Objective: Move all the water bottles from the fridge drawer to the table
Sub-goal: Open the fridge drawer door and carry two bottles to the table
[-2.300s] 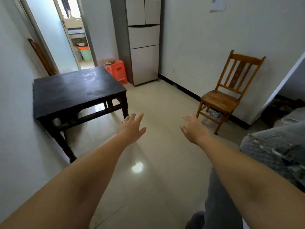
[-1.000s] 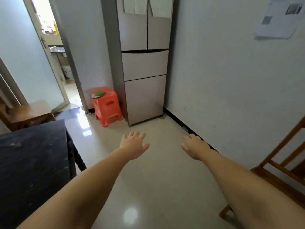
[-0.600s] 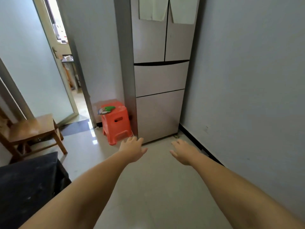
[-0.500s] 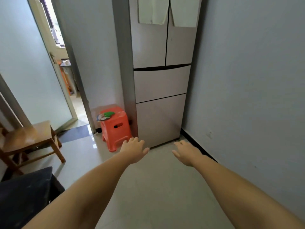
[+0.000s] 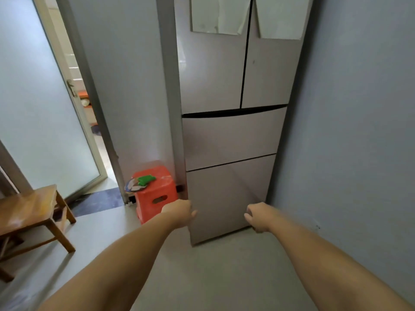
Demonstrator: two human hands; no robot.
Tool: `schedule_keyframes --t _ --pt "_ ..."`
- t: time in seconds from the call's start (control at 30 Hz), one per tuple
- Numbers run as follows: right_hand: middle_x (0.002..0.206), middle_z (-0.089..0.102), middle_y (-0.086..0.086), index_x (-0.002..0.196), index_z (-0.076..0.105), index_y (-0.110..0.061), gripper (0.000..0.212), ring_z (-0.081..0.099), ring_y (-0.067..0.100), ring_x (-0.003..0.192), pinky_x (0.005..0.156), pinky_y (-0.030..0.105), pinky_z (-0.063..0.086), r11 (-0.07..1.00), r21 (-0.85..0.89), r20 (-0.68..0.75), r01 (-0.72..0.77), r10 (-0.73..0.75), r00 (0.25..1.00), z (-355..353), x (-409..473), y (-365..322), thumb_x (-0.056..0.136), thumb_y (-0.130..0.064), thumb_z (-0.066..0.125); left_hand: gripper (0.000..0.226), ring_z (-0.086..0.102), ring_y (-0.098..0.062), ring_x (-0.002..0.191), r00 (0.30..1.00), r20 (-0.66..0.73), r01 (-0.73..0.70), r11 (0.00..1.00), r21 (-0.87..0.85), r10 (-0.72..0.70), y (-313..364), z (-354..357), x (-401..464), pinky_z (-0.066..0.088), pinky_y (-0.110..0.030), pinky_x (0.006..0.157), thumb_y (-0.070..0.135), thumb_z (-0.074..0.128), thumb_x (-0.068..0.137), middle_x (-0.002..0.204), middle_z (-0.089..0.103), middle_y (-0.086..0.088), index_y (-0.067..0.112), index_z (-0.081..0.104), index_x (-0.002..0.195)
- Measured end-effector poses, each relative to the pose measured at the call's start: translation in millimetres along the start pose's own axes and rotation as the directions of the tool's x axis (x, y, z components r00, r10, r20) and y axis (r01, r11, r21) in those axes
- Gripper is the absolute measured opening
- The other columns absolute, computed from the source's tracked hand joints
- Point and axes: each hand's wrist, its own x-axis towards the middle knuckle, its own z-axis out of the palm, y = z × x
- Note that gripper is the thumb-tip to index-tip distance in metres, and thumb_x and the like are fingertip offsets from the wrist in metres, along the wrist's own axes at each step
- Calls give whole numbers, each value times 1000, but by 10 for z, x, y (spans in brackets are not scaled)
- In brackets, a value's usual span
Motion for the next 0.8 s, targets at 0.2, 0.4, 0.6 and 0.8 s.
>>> schedule_keyframes --t 0.2,0.4,0.6,0.8 --pt "118 62 11 116 60 -12 36 59 29 106 87 38 47 994 3 -43 108 -108 993 -706 1229 46 99 -34 36 36 63 -27 98 992 -40 108 977 -183 -117 -72 -454 1007 51 -40 91 37 41 96 107 66 -10 11 63 106" --pt "120 61 12 115 59 -12 38 58 30 108 86 37 46 975 -16 -31 222 -222 975 -1055 2221 -219 100 -37 36 38 62 -31 101 984 -39 159 960 -230 -172 -246 -686 1929 47 -35 87 33 42 97 110 66 -15 4 64 106" --pt "129 51 13 129 51 -10 39 51 31 116 93 42 46 955 -45 -224 293 -296 929 -1658 3310 -465 101 -33 36 41 60 -32 106 971 -106 175 938 -298 -215 -443 -1090 3048 49 -37 92 38 46 94 116 65 -16 5 64 112" --pt "151 29 9 148 28 -14 55 25 26 141 115 42 23 944 -159 -427 289 -330 842 -2030 4062 -737 98 -33 42 75 55 -35 118 905 -165 233 780 -581 -393 -645 -1399 3847 50 -46 96 45 60 87 140 46 -16 12 24 145"
